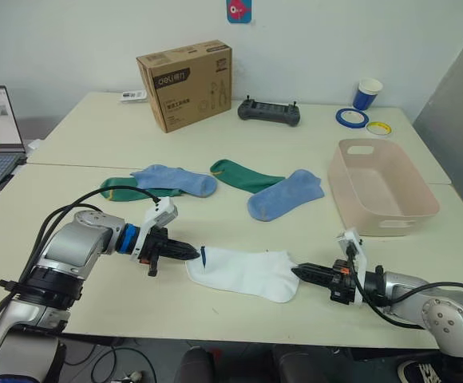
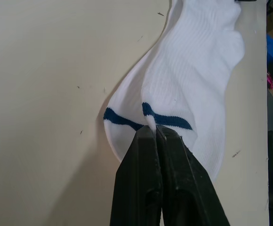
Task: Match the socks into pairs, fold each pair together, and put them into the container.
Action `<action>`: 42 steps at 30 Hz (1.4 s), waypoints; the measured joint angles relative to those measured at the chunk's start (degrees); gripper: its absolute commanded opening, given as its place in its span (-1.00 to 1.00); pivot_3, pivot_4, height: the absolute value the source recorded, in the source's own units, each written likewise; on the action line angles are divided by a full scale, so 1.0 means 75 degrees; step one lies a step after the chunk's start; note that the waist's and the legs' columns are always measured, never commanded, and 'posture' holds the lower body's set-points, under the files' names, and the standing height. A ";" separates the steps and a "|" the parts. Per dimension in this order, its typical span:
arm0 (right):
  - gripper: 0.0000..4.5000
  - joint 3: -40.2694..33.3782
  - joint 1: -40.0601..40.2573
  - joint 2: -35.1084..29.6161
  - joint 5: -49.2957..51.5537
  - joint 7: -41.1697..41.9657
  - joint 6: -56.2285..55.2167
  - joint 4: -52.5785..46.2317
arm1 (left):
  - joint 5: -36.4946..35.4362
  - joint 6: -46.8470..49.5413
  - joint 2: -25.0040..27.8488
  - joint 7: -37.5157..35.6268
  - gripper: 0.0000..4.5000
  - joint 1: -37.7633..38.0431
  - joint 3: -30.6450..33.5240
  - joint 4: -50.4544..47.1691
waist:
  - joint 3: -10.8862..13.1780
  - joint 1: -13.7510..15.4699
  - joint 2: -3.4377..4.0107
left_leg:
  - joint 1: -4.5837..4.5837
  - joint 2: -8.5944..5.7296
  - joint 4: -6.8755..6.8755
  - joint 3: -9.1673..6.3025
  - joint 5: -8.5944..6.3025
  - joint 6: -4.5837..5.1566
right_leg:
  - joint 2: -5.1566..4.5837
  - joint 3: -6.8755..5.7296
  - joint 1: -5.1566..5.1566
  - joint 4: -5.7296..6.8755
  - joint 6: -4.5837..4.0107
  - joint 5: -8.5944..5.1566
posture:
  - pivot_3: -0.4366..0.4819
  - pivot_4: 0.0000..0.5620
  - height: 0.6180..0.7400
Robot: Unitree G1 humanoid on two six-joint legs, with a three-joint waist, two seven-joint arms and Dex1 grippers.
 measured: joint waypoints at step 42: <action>-1.00 0.3003 -0.0676 -0.0662 -0.5320 0.2076 -0.5214 0.1046 | 0.1242 -0.5277 -0.0888 0.0001 -0.99 0.0640 0.0155 0.0959 | -0.0001 0.0141 0.0001 | 0.0006 -0.0001 0.0003 0.0009 0.0003 0.0005 | 0.0000 0.0001 0.0002 -0.0001 -0.0007 0.0002 | -0.05 -0.47 1.00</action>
